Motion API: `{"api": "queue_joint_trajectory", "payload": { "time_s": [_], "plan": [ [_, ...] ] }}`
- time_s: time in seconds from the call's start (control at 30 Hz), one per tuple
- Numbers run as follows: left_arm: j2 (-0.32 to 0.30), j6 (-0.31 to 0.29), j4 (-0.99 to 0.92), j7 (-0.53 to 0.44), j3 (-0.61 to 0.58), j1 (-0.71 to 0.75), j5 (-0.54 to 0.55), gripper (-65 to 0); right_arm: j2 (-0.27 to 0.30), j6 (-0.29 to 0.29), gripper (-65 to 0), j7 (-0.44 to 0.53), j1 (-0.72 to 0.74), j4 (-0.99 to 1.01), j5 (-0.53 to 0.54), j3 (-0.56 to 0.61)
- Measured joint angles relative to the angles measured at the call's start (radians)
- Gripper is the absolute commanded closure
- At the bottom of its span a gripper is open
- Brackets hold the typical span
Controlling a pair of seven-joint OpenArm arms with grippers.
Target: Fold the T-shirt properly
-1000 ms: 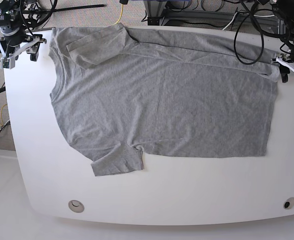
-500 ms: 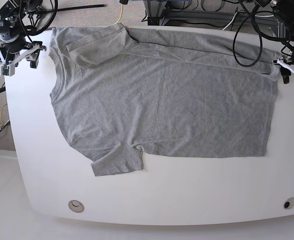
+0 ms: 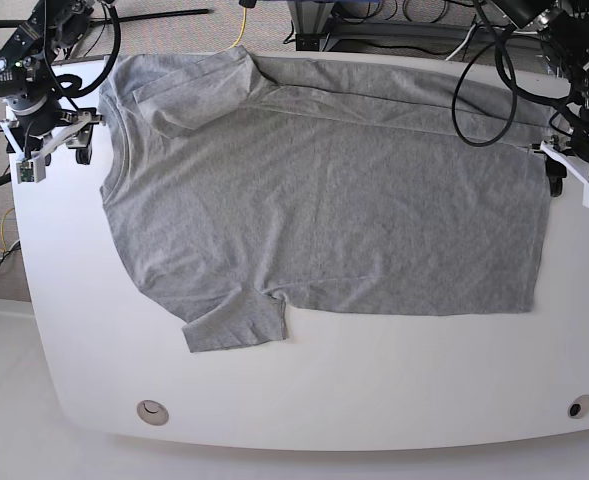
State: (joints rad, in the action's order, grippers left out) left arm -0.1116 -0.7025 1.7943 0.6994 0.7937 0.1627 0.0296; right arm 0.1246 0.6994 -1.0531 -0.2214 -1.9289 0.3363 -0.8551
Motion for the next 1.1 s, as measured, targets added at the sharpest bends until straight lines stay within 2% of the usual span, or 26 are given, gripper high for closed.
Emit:
{"api": "queue_joint_trajectory", "payload": {
  "time_s": [0.33,0.5,0.67,1.1],
  "plan": [
    [-0.003,0.0,0.0,-0.01,-0.141,-0.043,0.001,-35.3,0.0,0.0,-41.2,-0.006,0.072,0.0,0.0,0.006],
    [0.001,0.018,-0.002,0.001,-0.189,-0.058,0.0,-35.3,0.0,0.0,-41.2,-0.026,0.079,0.0,0.001,0.035],
    [-0.003,0.024,-0.002,-0.009,-0.193,-0.08,0.005,-35.3,0.001,0.0,-41.1,-0.06,0.079,0.0,0.0,0.036],
    [-0.001,0.024,-0.002,-0.001,-0.162,-0.059,0.005,-35.2,0.0,0.0,-40.9,-0.069,0.071,0.0,0.0,0.034]
  ]
}}
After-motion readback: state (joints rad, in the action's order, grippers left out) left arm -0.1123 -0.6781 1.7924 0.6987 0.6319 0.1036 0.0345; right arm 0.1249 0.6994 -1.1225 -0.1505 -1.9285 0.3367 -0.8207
